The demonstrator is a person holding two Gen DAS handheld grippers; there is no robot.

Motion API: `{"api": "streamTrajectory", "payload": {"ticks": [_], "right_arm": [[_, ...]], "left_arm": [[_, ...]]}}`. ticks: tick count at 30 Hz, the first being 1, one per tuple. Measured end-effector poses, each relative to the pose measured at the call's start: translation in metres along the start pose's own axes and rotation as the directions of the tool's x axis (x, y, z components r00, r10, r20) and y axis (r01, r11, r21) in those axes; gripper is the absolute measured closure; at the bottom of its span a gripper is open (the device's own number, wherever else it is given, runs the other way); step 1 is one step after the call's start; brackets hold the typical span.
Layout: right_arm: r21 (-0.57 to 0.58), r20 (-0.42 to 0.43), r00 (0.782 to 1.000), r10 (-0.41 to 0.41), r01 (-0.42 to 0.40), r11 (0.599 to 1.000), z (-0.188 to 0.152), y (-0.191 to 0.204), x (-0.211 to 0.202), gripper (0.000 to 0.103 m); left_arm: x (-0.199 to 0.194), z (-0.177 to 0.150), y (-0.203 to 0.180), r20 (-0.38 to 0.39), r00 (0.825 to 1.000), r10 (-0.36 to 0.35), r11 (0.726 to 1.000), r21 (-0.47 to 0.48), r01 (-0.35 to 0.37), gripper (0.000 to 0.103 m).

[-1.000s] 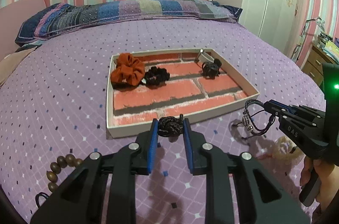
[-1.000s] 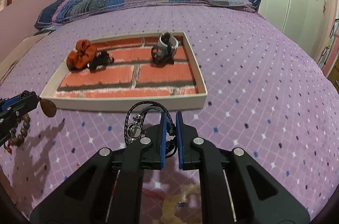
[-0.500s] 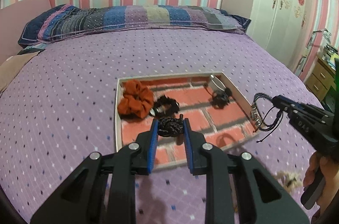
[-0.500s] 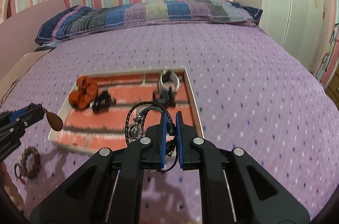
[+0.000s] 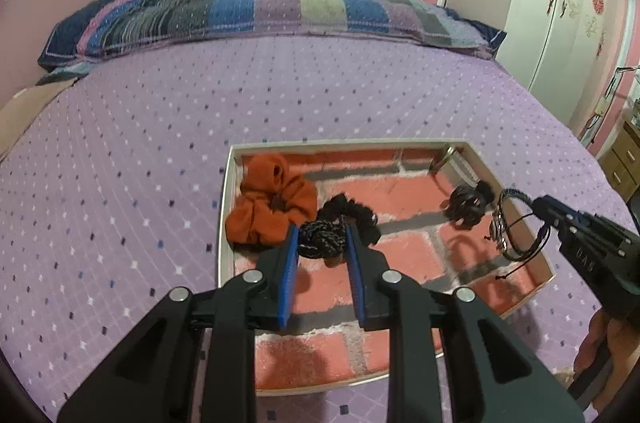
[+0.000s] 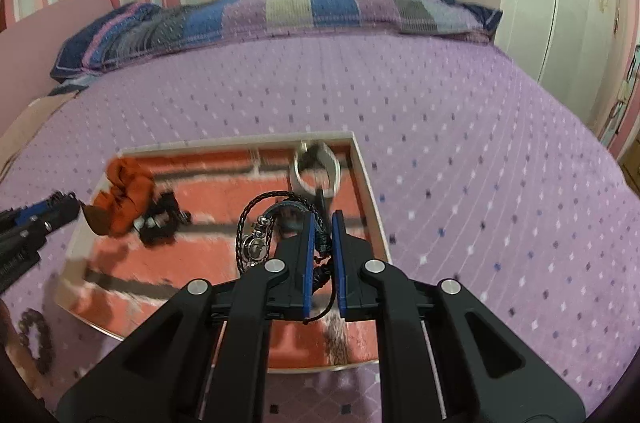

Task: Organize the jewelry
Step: 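Carry pendant and braided bracelet into the brick tray while opening both tools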

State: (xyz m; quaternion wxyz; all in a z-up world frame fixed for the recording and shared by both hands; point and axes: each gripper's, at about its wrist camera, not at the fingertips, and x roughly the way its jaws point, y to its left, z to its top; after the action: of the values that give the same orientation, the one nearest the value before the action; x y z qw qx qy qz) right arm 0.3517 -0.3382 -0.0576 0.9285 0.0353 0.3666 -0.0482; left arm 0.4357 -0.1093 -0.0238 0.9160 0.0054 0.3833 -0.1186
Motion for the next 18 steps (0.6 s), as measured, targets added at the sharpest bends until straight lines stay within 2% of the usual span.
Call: {"api": "streamTrajectory", "payload": {"ticks": [10, 18], "right_arm": [[0.012, -0.073, 0.997, -0.025, 0.026, 1.0, -0.018, -0.006, 0.036, 0.093], [0.028, -0.107, 0.994, -0.024, 0.028, 0.999, -0.023, -0.009, 0.049, 0.093]], "left_arm": [[0.037, -0.014, 0.008, -0.063, 0.998, 0.027, 1.0, -0.007, -0.028, 0.079], [0.056, -0.015, 0.011, -0.1, 0.991, 0.083, 0.997, 0.014, -0.082, 0.079]]}}
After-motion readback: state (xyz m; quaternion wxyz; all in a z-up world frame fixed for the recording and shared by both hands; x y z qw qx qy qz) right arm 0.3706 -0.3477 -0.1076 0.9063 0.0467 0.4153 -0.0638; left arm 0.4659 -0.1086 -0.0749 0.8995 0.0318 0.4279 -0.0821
